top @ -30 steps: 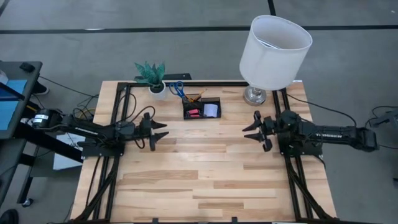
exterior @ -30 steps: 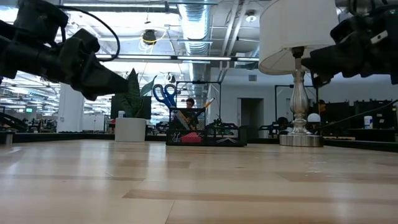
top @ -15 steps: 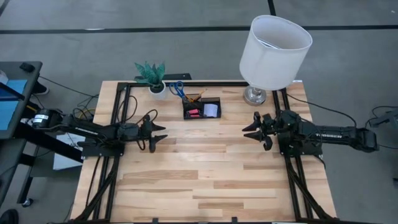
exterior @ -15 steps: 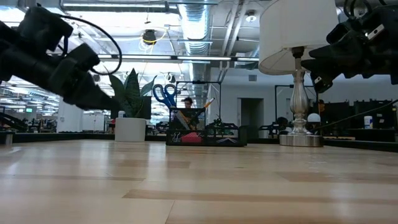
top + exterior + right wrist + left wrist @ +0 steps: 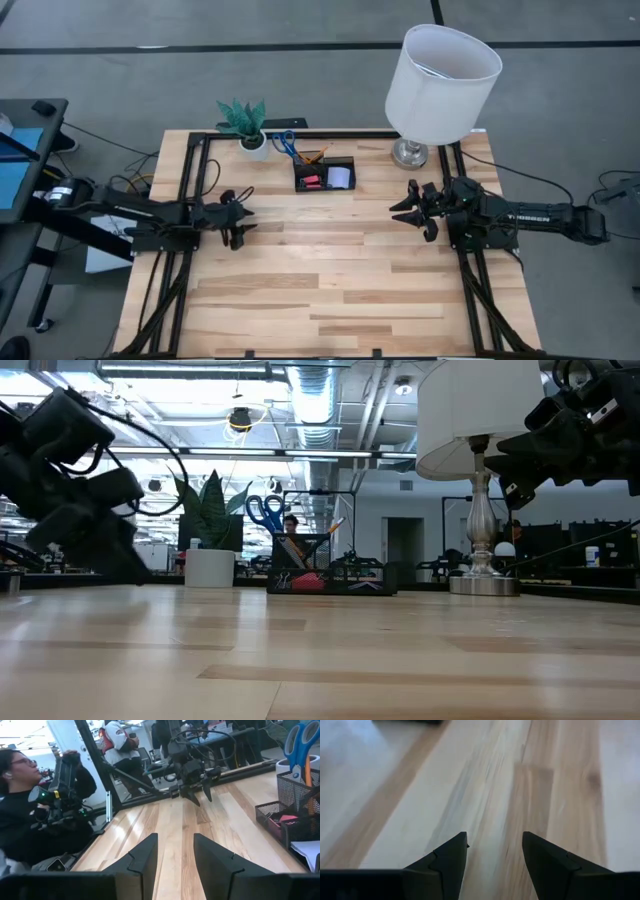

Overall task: Pick and place office supplies into organizer
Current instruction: Return to Home Position

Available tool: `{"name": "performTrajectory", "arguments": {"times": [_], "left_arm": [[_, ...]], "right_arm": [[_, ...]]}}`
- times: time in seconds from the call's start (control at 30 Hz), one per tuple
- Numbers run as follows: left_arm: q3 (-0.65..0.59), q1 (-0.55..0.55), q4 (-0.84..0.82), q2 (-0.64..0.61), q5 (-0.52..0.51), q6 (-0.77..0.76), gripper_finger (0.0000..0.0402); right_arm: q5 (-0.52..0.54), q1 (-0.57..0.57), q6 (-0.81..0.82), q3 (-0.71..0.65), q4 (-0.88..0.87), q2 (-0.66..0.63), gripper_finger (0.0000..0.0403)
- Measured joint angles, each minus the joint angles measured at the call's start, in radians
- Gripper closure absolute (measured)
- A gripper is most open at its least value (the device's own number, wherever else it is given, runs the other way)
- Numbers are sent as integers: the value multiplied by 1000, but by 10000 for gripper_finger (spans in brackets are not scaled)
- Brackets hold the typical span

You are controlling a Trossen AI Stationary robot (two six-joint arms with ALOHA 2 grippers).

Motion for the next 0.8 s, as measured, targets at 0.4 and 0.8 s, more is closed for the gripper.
{"name": "performTrajectory", "arguments": {"times": [0.4, 0.8], "left_arm": [[8, 0, -74, -434, 13, 11, 218], [10, -1, -75, -634, 12, 20, 218]], "right_arm": [[0, 0, 1, 0, -15, 0, 285], [0, 0, 1, 0, -16, 0, 285]]}}
